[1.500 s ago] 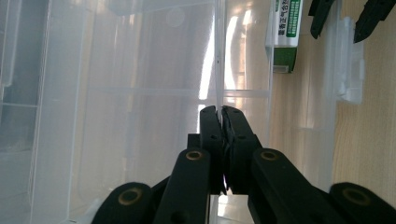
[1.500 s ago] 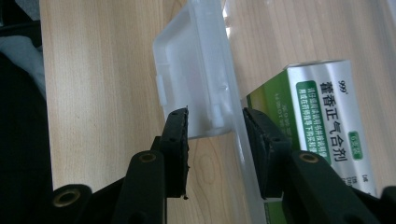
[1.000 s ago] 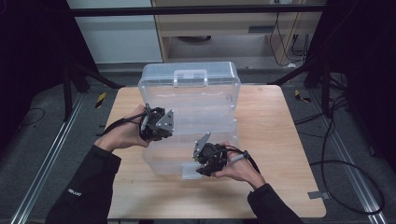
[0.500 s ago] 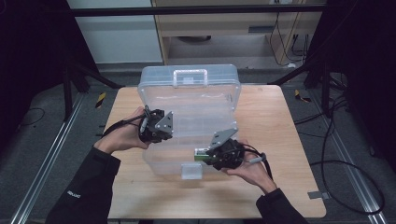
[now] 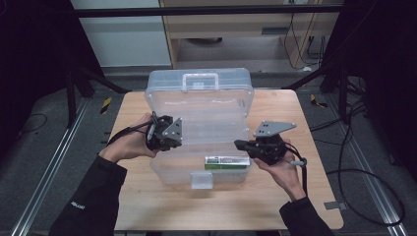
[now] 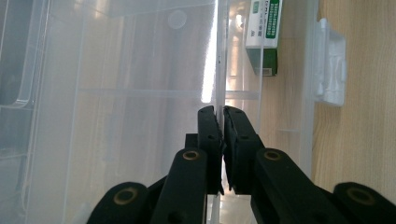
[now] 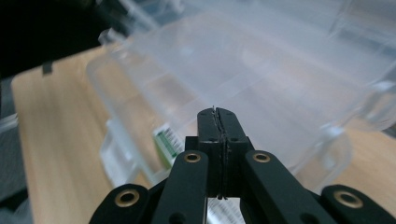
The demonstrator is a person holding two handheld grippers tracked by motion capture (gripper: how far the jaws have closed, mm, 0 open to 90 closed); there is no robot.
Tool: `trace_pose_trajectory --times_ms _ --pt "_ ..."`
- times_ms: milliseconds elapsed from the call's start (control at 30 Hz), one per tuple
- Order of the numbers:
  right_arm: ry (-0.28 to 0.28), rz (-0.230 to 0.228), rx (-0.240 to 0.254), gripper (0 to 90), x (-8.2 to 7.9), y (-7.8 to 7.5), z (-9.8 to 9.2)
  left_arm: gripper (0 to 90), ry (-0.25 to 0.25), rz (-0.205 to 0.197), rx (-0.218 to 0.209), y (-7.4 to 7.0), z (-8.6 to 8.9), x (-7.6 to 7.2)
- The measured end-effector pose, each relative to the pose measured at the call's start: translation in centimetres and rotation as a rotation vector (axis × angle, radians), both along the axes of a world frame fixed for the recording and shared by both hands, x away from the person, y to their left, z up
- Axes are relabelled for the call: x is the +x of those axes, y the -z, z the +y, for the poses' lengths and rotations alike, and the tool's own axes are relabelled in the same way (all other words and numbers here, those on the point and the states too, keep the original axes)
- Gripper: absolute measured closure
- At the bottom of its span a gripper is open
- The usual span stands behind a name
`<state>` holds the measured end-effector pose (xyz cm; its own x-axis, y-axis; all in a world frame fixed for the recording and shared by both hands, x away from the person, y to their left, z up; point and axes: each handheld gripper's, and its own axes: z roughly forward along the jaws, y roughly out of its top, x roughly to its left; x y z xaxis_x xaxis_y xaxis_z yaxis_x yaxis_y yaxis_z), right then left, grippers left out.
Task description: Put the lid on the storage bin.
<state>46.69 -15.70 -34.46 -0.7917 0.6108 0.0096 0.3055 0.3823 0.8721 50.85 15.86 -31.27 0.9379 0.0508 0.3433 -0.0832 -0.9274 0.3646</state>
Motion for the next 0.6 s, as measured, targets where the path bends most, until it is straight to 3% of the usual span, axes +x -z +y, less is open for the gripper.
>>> trace_pose_trajectory --times_ms 67,100,333,600 --pt "0.039 -0.022 0.03 90.0 0.5 -0.4 -0.4 85.4 -0.021 0.019 0.005 0.1 0.1 -0.2" --pt "0.064 -0.03 0.046 90.0 0.8 -0.7 -0.6 85.4 0.003 0.001 0.001 0.0 0.0 0.0" --pt "0.188 -0.044 0.111 90.0 3.1 -1.1 -1.4 85.3 0.005 0.006 0.001 0.1 0.0 -0.1" --pt "0.257 -0.056 0.123 89.9 4.6 -0.9 -1.7 84.8 0.006 0.007 -0.007 0.2 0.1 -0.2"
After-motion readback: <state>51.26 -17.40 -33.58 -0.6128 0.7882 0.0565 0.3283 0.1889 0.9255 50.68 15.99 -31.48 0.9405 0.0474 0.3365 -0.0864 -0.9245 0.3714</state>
